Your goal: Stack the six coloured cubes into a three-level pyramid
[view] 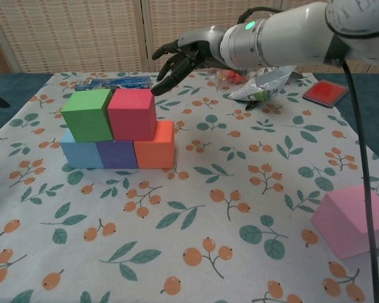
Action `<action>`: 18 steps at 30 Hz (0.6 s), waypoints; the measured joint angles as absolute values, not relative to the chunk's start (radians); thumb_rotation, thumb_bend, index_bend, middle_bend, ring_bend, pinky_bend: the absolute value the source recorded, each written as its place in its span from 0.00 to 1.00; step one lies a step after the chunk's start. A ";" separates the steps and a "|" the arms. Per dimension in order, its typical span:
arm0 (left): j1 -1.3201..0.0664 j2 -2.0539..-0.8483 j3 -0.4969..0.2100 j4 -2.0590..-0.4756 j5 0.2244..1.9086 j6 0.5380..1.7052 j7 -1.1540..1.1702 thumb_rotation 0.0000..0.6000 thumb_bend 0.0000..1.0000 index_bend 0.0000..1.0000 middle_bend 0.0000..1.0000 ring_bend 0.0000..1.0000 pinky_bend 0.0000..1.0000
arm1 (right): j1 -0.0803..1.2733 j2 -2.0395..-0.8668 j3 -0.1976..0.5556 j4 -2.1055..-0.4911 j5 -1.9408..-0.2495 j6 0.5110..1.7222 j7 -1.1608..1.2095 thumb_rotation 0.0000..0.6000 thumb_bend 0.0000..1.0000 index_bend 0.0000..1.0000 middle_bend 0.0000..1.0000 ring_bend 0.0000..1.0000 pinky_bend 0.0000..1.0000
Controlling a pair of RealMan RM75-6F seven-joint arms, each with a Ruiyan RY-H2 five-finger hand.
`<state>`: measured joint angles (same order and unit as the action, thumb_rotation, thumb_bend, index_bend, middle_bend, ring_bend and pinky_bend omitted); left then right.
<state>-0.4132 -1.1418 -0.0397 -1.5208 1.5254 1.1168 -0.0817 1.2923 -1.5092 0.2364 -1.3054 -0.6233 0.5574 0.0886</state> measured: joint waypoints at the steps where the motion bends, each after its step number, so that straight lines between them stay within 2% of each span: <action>1: -0.425 -1.145 -0.042 -1.519 1.526 1.104 -0.073 1.00 0.29 0.12 0.10 0.01 0.07 | 1.291 -1.510 0.233 -1.304 -0.619 0.562 0.078 0.81 0.00 0.00 0.16 0.02 0.00; 12: -0.511 -1.187 -0.055 -1.516 1.514 1.007 -0.014 1.00 0.29 0.11 0.10 0.00 0.07 | 1.304 -1.574 0.222 -1.196 -0.558 0.564 0.005 0.81 0.00 0.00 0.14 0.00 0.00; 18: -0.534 -1.208 -0.053 -1.506 1.508 0.991 0.003 1.00 0.29 0.11 0.09 0.00 0.07 | 1.311 -1.621 0.228 -1.139 -0.545 0.543 -0.015 0.81 0.00 0.00 0.13 0.00 0.00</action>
<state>-0.5343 -1.2084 -0.0529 -1.5064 1.5083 0.9909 0.0033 1.3115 -1.6213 0.2285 -1.1394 -0.5450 0.5433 -0.0152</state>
